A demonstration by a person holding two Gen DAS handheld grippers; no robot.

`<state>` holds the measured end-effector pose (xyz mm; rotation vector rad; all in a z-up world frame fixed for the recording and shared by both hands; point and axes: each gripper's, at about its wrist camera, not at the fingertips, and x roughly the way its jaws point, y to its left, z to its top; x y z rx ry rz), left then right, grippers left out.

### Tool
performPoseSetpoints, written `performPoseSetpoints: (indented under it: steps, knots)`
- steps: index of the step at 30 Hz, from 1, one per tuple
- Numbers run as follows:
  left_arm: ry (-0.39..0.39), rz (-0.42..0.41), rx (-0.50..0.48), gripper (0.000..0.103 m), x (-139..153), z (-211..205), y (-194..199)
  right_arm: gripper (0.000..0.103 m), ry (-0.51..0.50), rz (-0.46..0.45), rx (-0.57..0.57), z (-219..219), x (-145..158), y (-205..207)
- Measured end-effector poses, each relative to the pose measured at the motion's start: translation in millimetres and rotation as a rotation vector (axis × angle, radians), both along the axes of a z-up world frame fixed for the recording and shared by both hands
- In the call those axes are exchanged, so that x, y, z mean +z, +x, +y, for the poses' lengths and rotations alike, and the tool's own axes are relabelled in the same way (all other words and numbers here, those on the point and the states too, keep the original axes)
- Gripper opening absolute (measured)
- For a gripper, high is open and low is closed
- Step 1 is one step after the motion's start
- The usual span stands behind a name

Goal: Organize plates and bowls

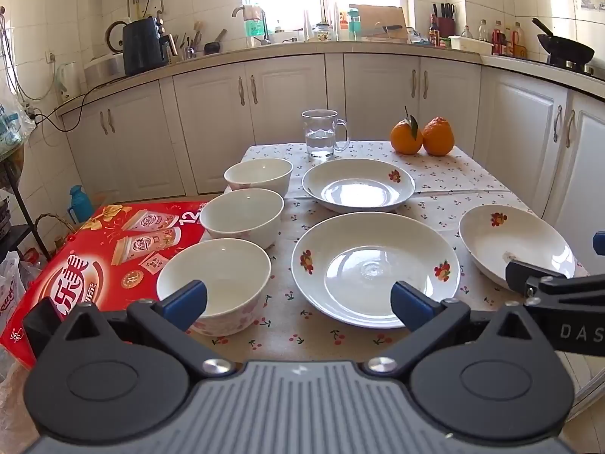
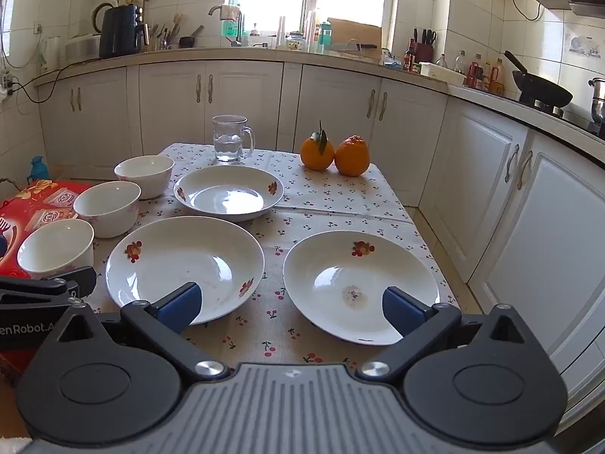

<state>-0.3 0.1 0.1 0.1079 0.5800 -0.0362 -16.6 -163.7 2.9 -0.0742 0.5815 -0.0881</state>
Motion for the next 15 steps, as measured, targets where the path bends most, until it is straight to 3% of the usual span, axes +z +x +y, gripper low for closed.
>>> performPoseSetpoints:
  steps: [15]
  knots:
    - [-0.005,0.019,0.004,0.102,-1.4,-0.6,3.3,0.103,-0.010,0.005,0.002,2.5,-0.4,0.2]
